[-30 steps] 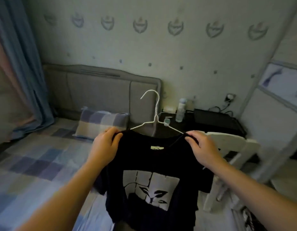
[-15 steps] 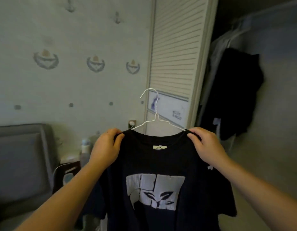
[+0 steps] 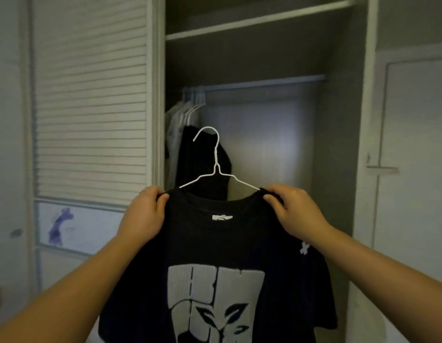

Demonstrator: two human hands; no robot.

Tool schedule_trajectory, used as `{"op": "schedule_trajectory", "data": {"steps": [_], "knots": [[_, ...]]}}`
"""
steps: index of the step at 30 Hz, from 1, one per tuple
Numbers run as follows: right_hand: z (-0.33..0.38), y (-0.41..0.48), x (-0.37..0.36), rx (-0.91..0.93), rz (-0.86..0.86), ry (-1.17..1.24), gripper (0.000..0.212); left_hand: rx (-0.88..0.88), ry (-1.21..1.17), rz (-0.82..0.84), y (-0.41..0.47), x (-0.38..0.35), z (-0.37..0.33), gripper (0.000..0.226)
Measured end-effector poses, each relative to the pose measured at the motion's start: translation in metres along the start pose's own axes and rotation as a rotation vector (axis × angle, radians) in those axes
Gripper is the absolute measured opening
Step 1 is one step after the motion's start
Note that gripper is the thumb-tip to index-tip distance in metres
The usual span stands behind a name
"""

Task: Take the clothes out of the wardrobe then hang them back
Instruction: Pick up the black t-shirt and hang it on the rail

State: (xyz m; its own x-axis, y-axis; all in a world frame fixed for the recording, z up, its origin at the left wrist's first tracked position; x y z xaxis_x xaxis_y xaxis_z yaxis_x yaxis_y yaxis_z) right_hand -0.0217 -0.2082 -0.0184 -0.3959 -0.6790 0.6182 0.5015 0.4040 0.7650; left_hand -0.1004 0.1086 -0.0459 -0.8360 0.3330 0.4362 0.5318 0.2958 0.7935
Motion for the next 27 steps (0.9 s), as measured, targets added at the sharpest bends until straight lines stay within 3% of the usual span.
{"op": "schedule_trajectory", "data": {"steps": [7,14,27], "knots": [[-0.033,0.037,0.065,-0.050,-0.116,-0.276,0.019,-0.169,-0.093,-0.017,0.101,-0.088,-0.049,0.015],[-0.070,0.080,0.112,-0.109,-0.187,-0.467,0.023,-0.190,-0.212,0.001,0.182,-0.166,-0.107,0.024],[-0.122,0.164,0.114,-0.292,-0.127,-0.410,0.021,-0.195,-0.389,-0.029,0.321,-0.284,-0.147,0.025]]}}
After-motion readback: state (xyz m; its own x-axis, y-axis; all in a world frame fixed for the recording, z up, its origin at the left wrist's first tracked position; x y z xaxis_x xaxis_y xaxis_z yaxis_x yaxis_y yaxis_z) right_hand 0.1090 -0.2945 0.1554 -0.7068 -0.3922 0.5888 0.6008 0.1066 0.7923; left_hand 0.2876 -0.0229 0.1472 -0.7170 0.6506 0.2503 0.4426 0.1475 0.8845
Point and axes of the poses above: each hand's wrist, its own y-axis towards the middle knuckle, its own x-axis out of the back of the hand, z = x × y, the point moved 3 cm from there along y, towards the middle knuckle, and after that the axes turned 1 degree about -x, right-handed, at the moved point
